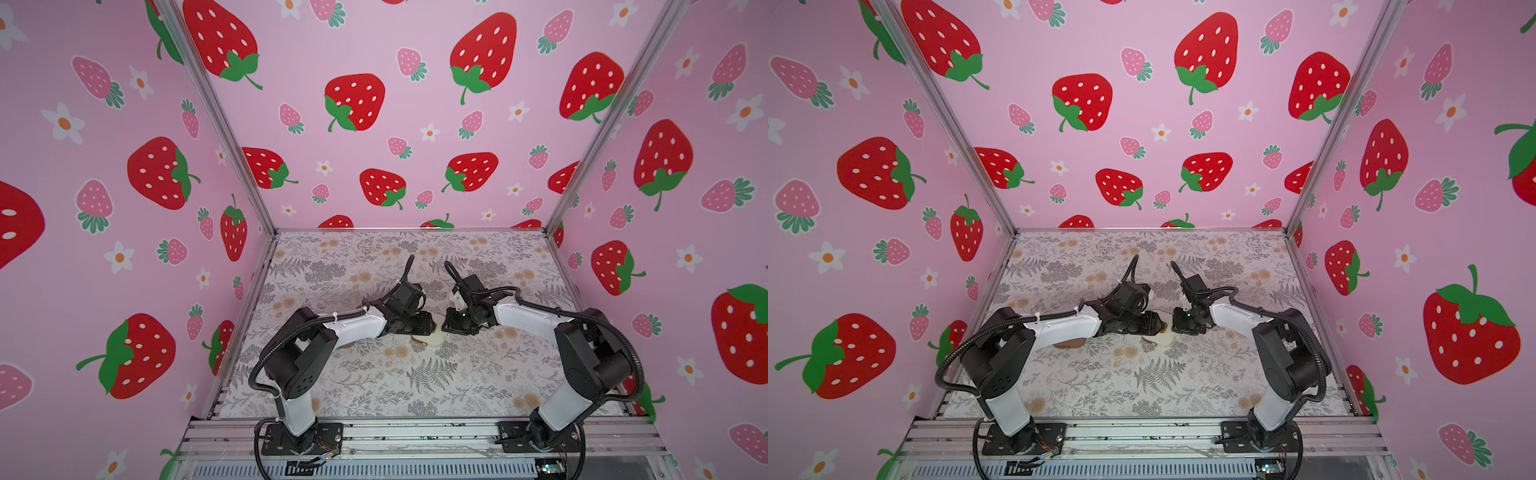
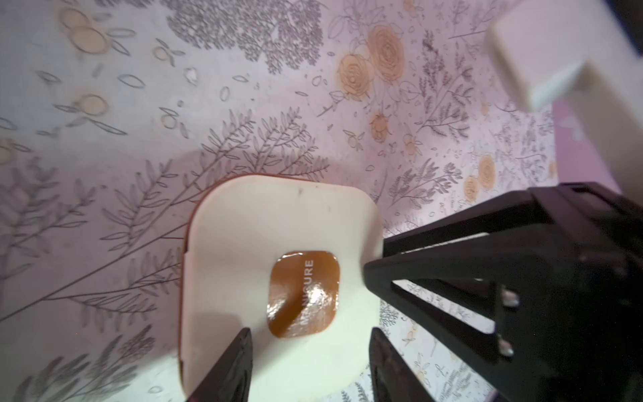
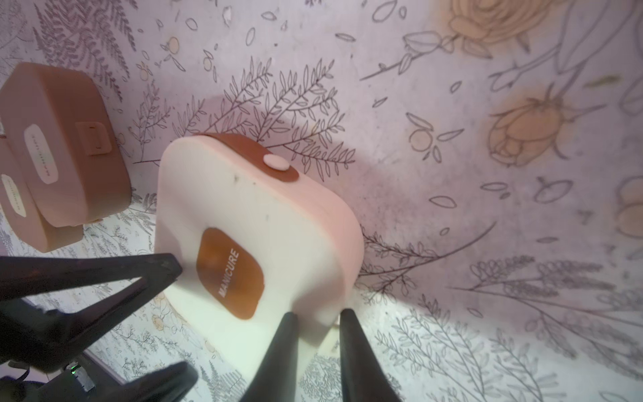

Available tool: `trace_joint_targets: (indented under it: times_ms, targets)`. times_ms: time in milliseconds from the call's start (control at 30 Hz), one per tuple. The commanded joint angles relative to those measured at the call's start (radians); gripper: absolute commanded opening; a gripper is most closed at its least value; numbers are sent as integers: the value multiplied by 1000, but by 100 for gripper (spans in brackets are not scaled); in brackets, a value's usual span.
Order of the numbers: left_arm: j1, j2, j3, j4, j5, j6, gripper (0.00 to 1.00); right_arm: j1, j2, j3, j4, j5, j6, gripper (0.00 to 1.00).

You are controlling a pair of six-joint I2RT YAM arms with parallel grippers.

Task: Organize nail clipper sets
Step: Close the storage box at the center of the board.

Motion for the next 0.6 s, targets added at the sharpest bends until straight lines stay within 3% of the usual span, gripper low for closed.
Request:
trace_joint_targets:
  times_ms: [0, 300, 567]
  targets:
    - [-3, -5, 89, -201, -169, 44, 57, 6, 45, -27, 8, 17, 10, 22]
    - [4, 85, 154, -288, -239, 44, 58, 6, 105, -7, 16, 15, -15, 21]
    - [6, 127, 143, -266, -205, 32, 58, 6, 129, 25, 3, 9, -31, 22]
